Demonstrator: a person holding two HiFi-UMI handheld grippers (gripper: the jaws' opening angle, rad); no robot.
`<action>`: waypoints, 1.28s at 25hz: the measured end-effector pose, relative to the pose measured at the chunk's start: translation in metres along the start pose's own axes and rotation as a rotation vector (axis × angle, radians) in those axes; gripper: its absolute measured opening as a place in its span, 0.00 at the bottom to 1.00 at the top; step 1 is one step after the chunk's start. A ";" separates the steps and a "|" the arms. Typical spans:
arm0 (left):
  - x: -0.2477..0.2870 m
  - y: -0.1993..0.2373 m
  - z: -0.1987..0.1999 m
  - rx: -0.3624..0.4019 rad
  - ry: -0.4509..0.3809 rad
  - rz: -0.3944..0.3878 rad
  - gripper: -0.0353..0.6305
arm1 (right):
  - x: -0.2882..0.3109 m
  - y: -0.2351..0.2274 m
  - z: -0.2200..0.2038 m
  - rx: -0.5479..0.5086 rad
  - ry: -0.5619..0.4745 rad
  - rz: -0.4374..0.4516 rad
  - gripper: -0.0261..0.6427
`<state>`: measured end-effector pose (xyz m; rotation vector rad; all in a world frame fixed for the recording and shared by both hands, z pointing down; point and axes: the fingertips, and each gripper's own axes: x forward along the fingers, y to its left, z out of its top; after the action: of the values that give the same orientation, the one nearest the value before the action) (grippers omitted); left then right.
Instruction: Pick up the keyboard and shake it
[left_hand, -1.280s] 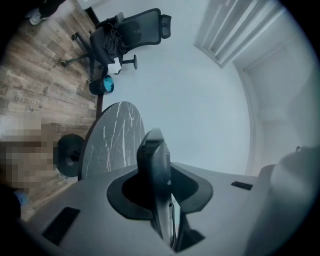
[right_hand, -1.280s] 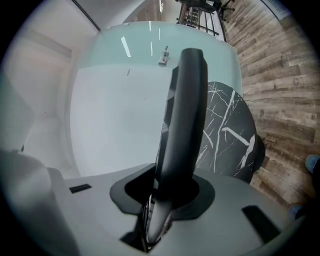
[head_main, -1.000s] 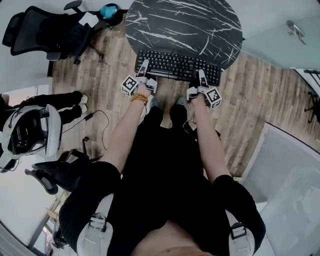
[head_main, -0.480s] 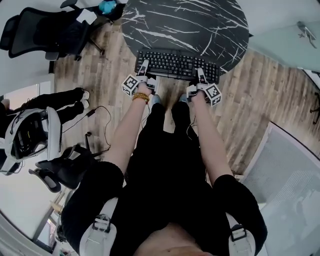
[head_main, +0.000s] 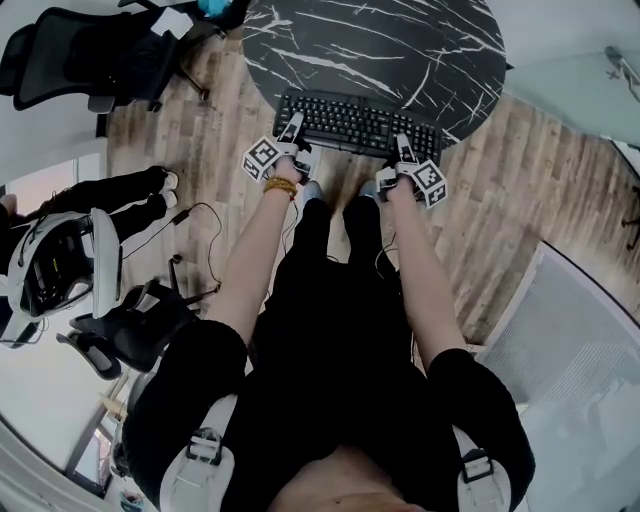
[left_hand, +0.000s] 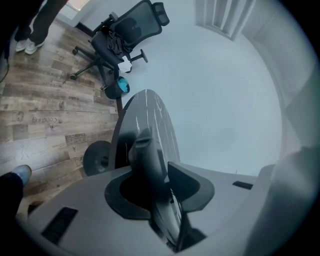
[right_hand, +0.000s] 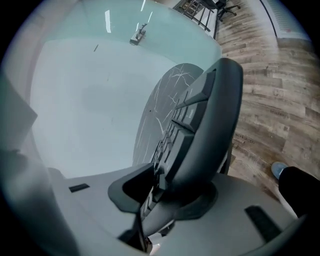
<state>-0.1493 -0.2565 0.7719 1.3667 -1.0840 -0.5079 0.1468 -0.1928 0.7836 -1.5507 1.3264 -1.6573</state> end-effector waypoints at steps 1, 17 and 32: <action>0.000 0.002 -0.001 0.015 0.012 0.015 0.22 | 0.001 0.000 0.000 -0.007 0.001 -0.007 0.20; -0.010 0.018 -0.037 0.197 0.202 0.206 0.39 | -0.012 -0.016 -0.008 -0.053 0.084 -0.339 0.40; -0.016 0.039 -0.050 0.040 0.487 0.214 0.40 | -0.019 -0.044 -0.049 0.136 0.524 -0.261 0.42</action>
<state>-0.1259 -0.2091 0.8102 1.2998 -0.8253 0.0099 0.1157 -0.1438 0.8203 -1.3000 1.2518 -2.3835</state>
